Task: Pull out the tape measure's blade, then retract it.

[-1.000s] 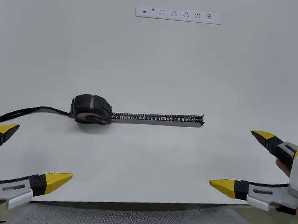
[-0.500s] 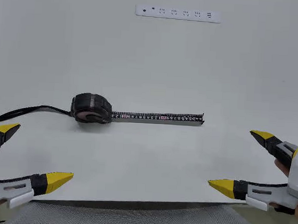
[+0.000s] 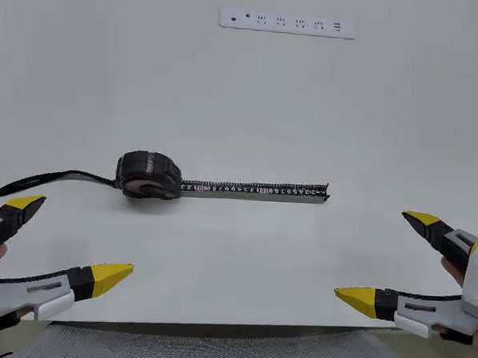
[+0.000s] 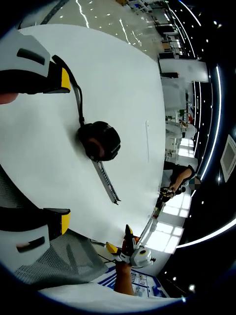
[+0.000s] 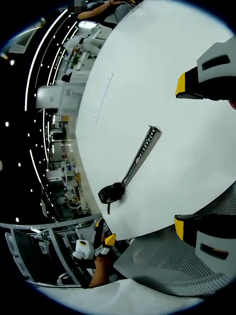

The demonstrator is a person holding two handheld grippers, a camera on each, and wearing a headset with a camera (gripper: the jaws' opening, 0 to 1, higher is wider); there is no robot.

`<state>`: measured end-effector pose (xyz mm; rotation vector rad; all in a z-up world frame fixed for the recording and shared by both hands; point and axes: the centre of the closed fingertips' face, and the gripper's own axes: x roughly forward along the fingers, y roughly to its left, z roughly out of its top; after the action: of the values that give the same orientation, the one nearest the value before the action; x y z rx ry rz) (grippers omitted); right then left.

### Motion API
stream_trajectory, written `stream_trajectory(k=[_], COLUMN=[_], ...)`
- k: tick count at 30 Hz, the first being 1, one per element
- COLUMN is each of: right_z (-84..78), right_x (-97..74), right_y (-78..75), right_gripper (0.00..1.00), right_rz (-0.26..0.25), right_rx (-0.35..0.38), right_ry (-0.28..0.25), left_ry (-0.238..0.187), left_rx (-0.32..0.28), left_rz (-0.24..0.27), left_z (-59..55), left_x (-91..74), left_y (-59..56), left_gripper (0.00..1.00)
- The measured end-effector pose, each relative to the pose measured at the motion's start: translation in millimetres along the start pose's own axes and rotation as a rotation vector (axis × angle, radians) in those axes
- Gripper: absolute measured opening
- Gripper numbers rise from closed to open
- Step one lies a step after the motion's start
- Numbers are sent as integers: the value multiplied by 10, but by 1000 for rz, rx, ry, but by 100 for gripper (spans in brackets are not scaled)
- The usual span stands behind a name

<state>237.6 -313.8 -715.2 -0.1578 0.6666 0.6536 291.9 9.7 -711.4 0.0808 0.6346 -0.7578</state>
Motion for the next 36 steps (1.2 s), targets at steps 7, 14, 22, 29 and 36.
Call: stream_trajectory(k=[7, 14, 22, 29, 36], right_z=[-15, -25, -19, -21, 3], right_x=[49, 123, 184, 220, 255], right_y=[-15, -71, -138, -177, -199], right_gripper=[95, 95, 95, 94, 93], right_rz=[10, 18, 18, 24, 26], right_rx=[10, 7, 4, 4, 11], right_ry=[8, 8, 8, 12, 3], left_ry=[19, 24, 25, 21, 10], left_rx=[-8, -29, -43, -52, -74], left_rz=[-8, 7, 25, 34, 46], left_z=[3, 32, 101, 159, 228], left_x=[114, 234, 388, 523, 654], left_y=[-111, -127, -152, -179, -159], left_gripper=[94, 94, 94, 94, 93])
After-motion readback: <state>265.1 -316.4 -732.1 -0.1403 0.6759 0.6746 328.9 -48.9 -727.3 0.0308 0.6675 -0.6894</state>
